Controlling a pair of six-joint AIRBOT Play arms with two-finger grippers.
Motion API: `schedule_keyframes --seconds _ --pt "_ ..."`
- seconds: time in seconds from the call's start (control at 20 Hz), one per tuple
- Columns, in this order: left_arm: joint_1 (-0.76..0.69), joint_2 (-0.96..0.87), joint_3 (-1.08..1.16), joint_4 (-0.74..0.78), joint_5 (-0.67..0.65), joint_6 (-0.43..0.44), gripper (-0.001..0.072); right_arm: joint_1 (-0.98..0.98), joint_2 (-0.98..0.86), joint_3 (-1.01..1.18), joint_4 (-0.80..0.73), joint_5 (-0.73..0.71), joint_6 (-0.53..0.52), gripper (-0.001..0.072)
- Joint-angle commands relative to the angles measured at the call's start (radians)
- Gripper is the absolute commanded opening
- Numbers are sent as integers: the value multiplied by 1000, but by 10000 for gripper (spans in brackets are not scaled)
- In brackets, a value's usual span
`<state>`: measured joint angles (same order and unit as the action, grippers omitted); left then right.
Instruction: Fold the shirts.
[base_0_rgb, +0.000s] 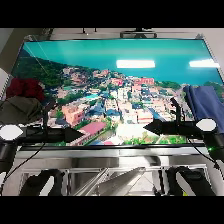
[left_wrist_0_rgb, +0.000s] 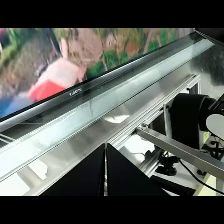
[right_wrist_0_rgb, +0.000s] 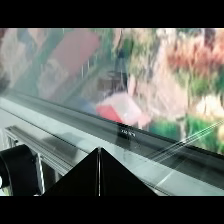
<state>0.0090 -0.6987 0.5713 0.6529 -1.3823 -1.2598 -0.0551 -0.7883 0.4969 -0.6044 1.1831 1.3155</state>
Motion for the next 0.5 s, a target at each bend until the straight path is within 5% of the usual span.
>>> schedule_keyframes --seconds 0.0,0.15,0.2,0.25,0.45 --pt "0 -8 0 3 6 5 14 1 0 0 0 2 0 14" --pt "3 -9 5 13 36 5 15 1 0 0 0 2 0 13" --pt "16 -9 26 40 36 5 65 1 0 0 0 2 0 14" --pt "39 -9 66 95 36 5 257 1 0 0 0 2 0 13" --pt "273 -28 336 388 155 0 339 1 0 0 0 2 0 14"
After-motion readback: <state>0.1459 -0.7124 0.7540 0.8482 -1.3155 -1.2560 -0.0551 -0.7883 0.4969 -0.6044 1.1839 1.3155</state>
